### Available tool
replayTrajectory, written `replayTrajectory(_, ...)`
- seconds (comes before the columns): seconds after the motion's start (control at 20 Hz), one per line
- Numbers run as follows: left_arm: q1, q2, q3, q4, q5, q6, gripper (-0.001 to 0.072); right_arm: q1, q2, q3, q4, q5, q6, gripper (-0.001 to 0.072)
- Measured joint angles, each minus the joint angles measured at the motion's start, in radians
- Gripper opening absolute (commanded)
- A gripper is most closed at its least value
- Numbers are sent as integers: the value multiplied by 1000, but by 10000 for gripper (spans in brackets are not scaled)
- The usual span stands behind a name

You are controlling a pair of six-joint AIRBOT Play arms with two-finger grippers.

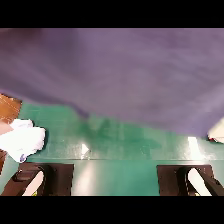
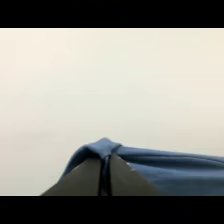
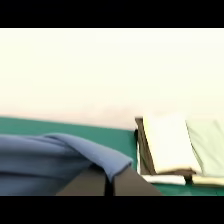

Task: Fold the shirts.

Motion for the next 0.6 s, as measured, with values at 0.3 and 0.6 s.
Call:
replayTrajectory(0.3,0,-126,-213,-45,-161,-31,30,63,-116,-152,-9,100,35,14)
replayTrajectory(0.6,-7,-435,-536,-76,-217,-8,30,293,-388,-415,-200,122,86,14)
